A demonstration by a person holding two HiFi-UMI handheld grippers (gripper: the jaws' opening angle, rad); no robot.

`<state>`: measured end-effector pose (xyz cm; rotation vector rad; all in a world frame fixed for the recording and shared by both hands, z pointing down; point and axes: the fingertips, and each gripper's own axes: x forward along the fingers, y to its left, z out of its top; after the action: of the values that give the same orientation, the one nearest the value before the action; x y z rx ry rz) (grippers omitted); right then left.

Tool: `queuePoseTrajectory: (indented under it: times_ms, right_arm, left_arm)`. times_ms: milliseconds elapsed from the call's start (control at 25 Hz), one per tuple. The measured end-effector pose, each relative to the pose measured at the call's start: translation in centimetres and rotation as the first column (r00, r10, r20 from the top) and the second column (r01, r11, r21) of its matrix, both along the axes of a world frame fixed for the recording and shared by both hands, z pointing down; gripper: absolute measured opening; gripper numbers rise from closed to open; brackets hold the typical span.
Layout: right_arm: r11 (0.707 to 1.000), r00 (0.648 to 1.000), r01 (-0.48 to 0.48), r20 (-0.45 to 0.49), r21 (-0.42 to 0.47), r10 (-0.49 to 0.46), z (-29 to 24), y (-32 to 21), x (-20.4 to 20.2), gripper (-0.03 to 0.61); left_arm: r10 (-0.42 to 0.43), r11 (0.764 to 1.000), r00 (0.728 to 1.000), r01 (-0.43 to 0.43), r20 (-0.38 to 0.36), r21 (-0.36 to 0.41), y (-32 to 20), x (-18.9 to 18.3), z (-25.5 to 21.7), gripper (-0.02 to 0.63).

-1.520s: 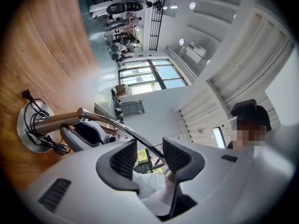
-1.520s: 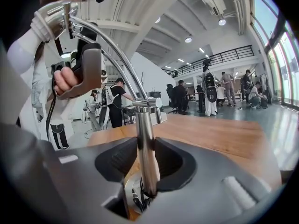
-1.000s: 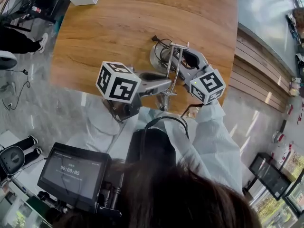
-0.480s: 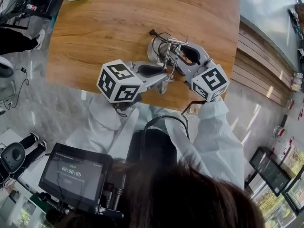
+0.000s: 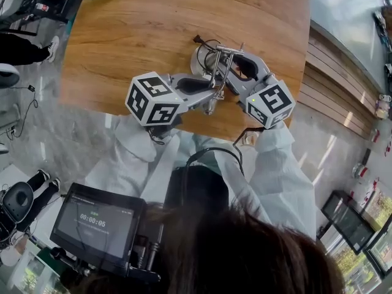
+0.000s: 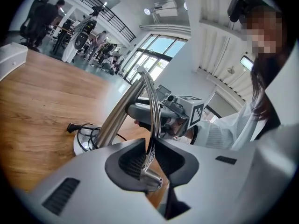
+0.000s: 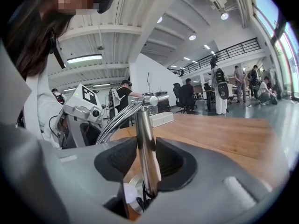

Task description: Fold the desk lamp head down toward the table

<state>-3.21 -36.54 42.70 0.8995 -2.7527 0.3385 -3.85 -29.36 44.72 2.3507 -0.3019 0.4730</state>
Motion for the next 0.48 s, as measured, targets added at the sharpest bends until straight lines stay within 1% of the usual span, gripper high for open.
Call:
queuePoseTrajectory:
  times_ms: [80, 120, 160, 200, 240, 280, 320, 360, 440, 480]
  right_arm:
    - [0.999, 0.999, -0.047, -0.006, -0.022, 0.047, 0.8, -0.2, 0.4, 0.126]
    - [0.996, 0.996, -0.084, -0.014, -0.034, 0.083, 1.2, -0.2, 1.1, 0.127]
    - [0.990, 0.991, -0.133, -0.020, -0.046, 0.132, 1.7, -0.2, 2.1, 0.124]
    - [0.980, 0.982, -0.191, -0.018, -0.059, 0.190, 2.2, -0.1, 3.3, 0.114]
    - [0.966, 0.969, -0.248, -0.007, -0.077, 0.248, 2.4, 0.0, 4.6, 0.112]
    - [0.950, 0.954, -0.296, 0.015, -0.099, 0.299, 2.4, 0.2, 5.6, 0.097]
    - [0.935, 0.940, -0.332, 0.043, -0.123, 0.339, 2.0, 0.6, 6.3, 0.067]
    - [0.925, 0.928, -0.354, 0.072, -0.140, 0.366, 1.3, 0.9, 6.7, 0.036]
    - [0.914, 0.913, -0.380, 0.104, -0.140, 0.395, -0.7, 1.4, 6.8, 0.007]
    - [0.912, 0.909, -0.390, 0.109, -0.125, 0.403, -1.9, 1.5, 6.8, 0.002]
  left_arm:
    - [-0.004, 1.000, 0.999, 0.005, 0.045, -0.005, 0.3, -0.8, 0.8, 0.061]
    - [-0.009, 1.000, 0.998, 0.009, 0.055, -0.013, 0.5, -1.3, 1.0, 0.061]
    - [-0.022, 1.000, 0.999, 0.023, 0.048, -0.020, 0.6, -1.8, 0.9, 0.061]
    - [-0.048, 0.999, 0.999, 0.048, 0.023, -0.021, 0.4, -2.3, 0.4, 0.061]
    - [-0.087, 0.996, 0.996, 0.087, -0.008, -0.011, -0.1, -2.7, -0.4, 0.061]
    - [-0.137, 0.990, 0.990, 0.137, -0.035, 0.011, -0.7, -3.3, -1.5, 0.061]
    - [-0.191, 0.980, 0.980, 0.194, -0.053, 0.044, -1.6, -3.8, -2.6, 0.061]
    - [-0.246, 0.964, 0.967, 0.251, -0.063, 0.084, -2.5, -4.2, -3.7, 0.061]
    - [-0.339, 0.923, 0.938, 0.345, -0.065, 0.168, -4.2, -4.5, -5.7, 0.055]
    - [-0.373, 0.902, 0.926, 0.378, -0.064, 0.211, -4.9, -4.3, -6.7, 0.028]
